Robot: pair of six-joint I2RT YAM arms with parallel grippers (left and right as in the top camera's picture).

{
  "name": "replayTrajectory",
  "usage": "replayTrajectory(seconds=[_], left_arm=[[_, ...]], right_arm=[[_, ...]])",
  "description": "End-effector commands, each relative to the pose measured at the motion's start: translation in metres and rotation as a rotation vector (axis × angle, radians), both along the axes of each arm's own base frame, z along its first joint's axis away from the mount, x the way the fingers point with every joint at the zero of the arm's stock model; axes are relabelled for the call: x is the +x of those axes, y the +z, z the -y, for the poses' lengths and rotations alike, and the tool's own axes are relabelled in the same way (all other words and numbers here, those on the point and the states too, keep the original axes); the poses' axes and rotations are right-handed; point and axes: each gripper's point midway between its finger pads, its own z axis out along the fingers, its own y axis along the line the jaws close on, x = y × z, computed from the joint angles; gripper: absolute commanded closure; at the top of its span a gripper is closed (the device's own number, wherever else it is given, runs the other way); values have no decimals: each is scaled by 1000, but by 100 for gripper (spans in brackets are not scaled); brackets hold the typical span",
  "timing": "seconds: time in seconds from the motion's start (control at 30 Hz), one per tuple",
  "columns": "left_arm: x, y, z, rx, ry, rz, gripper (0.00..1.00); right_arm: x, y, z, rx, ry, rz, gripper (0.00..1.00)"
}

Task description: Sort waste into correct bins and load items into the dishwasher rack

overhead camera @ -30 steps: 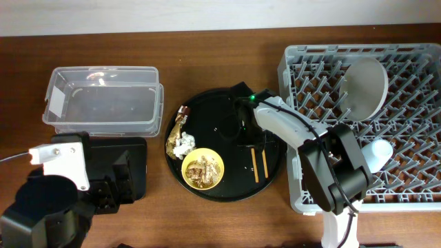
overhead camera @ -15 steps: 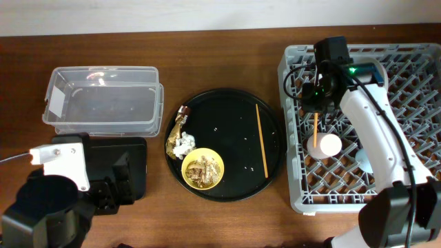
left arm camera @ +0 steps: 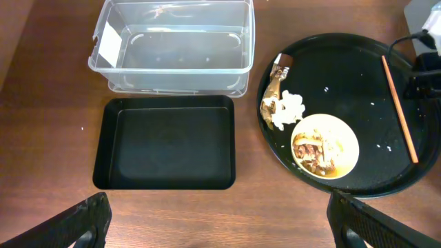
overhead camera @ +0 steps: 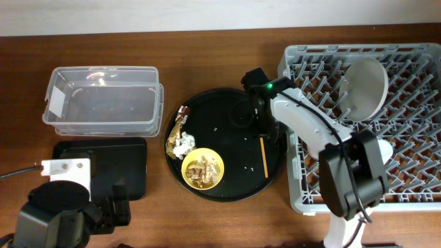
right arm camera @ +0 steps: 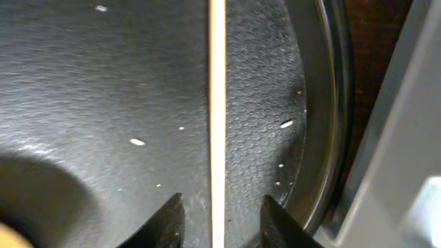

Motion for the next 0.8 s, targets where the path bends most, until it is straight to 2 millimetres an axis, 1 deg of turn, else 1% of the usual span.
replayTrajectory(seconds=[0.0, 0.03, 0.07, 0.1, 0.13, 0.17, 0.2, 0.23, 0.27, 0.3, 0.33, 0.37, 0.4, 0.43, 0.47, 0.5, 0.53, 0.57, 0.6, 0.63, 0.67, 0.7, 0.73, 0.77], left_arm=[[0, 1, -3, 1, 18, 7, 0], [0, 1, -3, 1, 18, 7, 0], [0, 1, -3, 1, 18, 7, 0], [0, 1, -3, 1, 18, 7, 0], [0, 1, -3, 1, 18, 8, 0], [0, 1, -3, 1, 18, 7, 0], [0, 1, -3, 1, 18, 7, 0], [0, 1, -3, 1, 18, 7, 0], [0, 1, -3, 1, 18, 7, 0], [0, 1, -3, 1, 18, 8, 0], [0, 1, -3, 1, 18, 7, 0], [0, 1, -3, 1, 18, 7, 0], [0, 1, -3, 1, 18, 7, 0], [0, 1, -3, 1, 18, 7, 0], [0, 1, -3, 1, 18, 7, 0], [0, 1, -3, 1, 18, 7, 0], [0, 1, -3, 1, 18, 8, 0], [0, 1, -3, 1, 18, 7, 0], [0, 1, -3, 1, 18, 7, 0], [0, 1, -3, 1, 18, 7, 0], [0, 1, -3, 1, 18, 8, 0], [0, 1, -3, 1, 18, 8, 0], [0, 1, -3, 1, 18, 7, 0], [0, 1, -3, 1, 18, 7, 0]], right_arm=[[-7, -35, 10, -52, -11, -82, 72], [-10, -43, 11, -54, 2, -99, 74], [-18, -56, 8, -31, 10, -133, 79], [-24, -63, 3, 8, 28, -151, 88], [-25, -62, 3, 6, 28, -155, 95], [-24, -55, 3, 9, 28, -146, 96], [-20, -43, 1, 20, 40, -121, 96], [-9, -10, -3, 50, 53, -41, 96], [-1, 16, -5, 72, 54, 28, 96], [7, 52, -2, 87, 48, 133, 96], [13, 92, 13, 86, 22, 252, 96], [17, 125, 35, 72, -2, 348, 96], [20, 141, 58, 54, -6, 395, 96], [23, 142, 71, 37, 2, 396, 96], [28, 128, 89, 10, 5, 370, 96], [30, 109, 100, -4, -17, 322, 96], [31, 86, 104, -13, -24, 254, 96], [30, 79, 98, 16, -20, 230, 77], [31, 86, 97, 23, -23, 247, 63], [29, 102, 96, 35, -22, 277, 58], [20, 145, 90, 92, -12, 352, 56], [9, 179, 81, 159, 4, 419, 52], [-16, 225, 71, 251, 34, 523, 50], [-47, 265, 67, 316, 64, 624, 48]])
